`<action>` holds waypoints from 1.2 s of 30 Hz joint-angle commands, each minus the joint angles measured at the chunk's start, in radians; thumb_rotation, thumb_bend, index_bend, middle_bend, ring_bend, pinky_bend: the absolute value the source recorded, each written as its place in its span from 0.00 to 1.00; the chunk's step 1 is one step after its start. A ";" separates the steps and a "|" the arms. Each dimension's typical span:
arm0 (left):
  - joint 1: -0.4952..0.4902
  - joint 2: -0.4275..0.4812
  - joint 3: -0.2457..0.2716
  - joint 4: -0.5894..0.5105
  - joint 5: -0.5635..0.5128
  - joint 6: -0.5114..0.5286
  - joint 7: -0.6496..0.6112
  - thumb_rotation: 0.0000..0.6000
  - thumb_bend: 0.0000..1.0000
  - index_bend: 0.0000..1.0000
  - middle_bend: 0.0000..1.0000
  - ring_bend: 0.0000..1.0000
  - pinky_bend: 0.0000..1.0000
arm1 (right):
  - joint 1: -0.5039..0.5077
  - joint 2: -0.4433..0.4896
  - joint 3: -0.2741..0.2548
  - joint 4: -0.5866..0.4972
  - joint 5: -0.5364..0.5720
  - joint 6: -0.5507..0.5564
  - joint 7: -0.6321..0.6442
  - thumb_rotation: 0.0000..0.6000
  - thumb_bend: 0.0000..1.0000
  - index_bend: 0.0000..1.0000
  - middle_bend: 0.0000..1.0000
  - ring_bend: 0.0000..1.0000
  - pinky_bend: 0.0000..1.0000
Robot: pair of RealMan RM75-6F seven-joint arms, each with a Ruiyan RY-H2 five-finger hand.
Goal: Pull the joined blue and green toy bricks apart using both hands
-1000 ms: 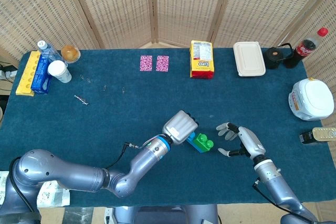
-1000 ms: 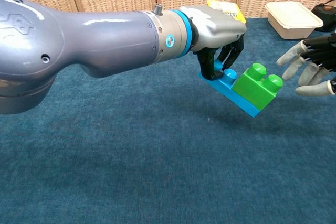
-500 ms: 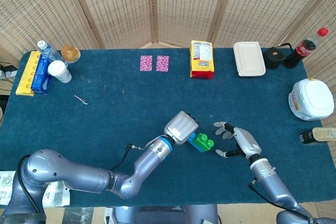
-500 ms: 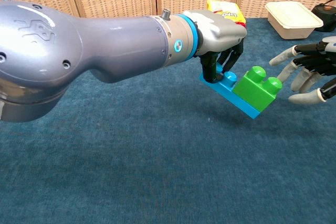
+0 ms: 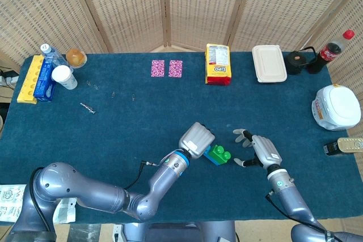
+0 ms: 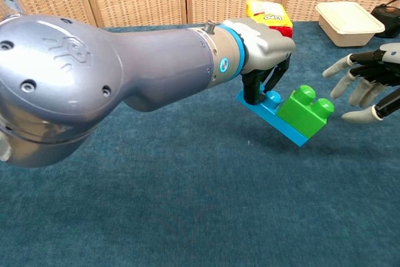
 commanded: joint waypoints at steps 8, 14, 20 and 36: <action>-0.027 -0.021 -0.010 0.026 -0.030 0.035 0.049 1.00 0.47 0.73 0.56 0.48 0.55 | -0.001 0.018 0.003 -0.015 0.009 -0.006 0.009 1.00 0.27 0.18 0.33 0.40 0.33; -0.037 -0.029 -0.026 0.041 -0.045 0.048 0.066 1.00 0.47 0.73 0.56 0.48 0.55 | 0.000 0.027 0.007 -0.022 0.004 -0.014 0.025 1.00 0.27 0.17 0.32 0.39 0.32; -0.054 -0.050 -0.049 0.050 -0.065 0.075 0.089 1.00 0.47 0.73 0.56 0.48 0.55 | 0.013 0.018 0.013 -0.028 0.015 -0.021 0.013 1.00 0.27 0.15 0.30 0.37 0.31; -0.098 -0.105 -0.093 0.088 -0.088 0.128 0.159 1.00 0.47 0.73 0.56 0.49 0.55 | 0.065 -0.012 0.032 -0.025 0.113 -0.036 -0.064 1.00 0.27 0.15 0.32 0.40 0.31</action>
